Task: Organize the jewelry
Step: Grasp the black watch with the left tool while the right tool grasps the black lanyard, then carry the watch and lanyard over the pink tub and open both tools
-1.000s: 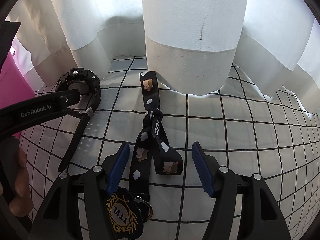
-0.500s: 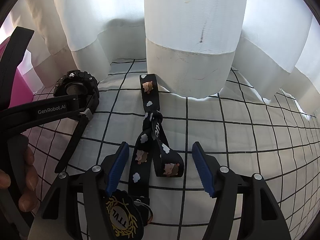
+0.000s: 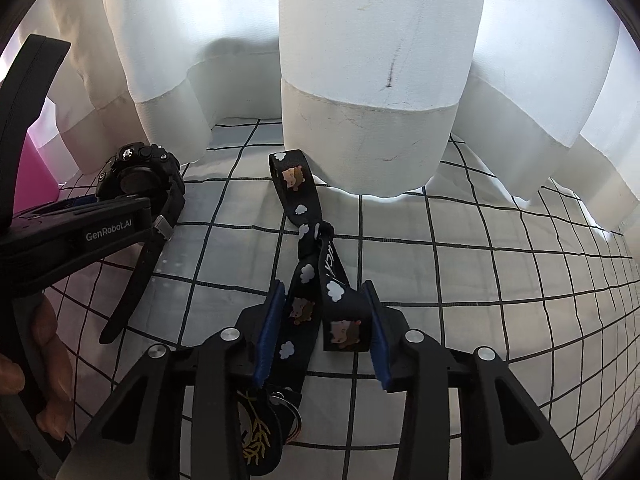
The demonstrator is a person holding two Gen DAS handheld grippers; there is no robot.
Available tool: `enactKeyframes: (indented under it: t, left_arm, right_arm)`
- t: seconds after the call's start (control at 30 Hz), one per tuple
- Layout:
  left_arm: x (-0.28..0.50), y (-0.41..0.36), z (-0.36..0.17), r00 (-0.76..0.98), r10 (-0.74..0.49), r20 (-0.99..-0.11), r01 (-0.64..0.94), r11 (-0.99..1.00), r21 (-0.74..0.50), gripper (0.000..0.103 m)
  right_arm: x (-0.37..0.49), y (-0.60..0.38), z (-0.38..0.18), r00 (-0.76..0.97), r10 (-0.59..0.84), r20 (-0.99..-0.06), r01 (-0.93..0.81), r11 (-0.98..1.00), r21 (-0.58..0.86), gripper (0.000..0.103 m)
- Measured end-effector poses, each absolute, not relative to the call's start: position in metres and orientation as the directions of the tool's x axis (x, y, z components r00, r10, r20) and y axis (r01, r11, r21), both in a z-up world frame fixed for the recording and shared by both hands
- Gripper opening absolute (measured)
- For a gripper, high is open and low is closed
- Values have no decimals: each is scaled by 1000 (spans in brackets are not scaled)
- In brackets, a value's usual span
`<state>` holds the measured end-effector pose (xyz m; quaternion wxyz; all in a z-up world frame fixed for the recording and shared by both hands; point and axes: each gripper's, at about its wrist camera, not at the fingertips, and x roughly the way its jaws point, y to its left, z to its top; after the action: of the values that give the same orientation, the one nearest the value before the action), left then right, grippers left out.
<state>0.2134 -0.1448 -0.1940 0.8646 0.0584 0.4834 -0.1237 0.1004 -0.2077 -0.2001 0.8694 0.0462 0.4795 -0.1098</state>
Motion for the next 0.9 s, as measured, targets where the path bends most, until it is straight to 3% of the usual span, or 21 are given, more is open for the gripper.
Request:
enactKeyframes:
  t: [0.07, 0.27, 0.37, 0.9]
  left_arm:
    - [215, -148, -194, 499, -149, -854, 256, 967, -20, 38]
    - [200, -143, -190, 484, -162, -860, 229, 972, -54, 24]
    - [197, -133, -194, 481, -164, -861, 230, 971, -57, 19]
    - [146, -92, -171, 500, -180, -847, 201, 976, -89, 15]
  right_arm:
    - [100, -208, -199, 514, -155, -844, 243, 970, -31, 16]
    - [92, -213, -196, 534, -139, -834, 238, 971, -9, 9]
    - [85, -216, -194, 548, -117, -829, 241, 970, 23, 8]
    - [49, -230, -167, 597, -75, -799, 244, 965, 92, 8]
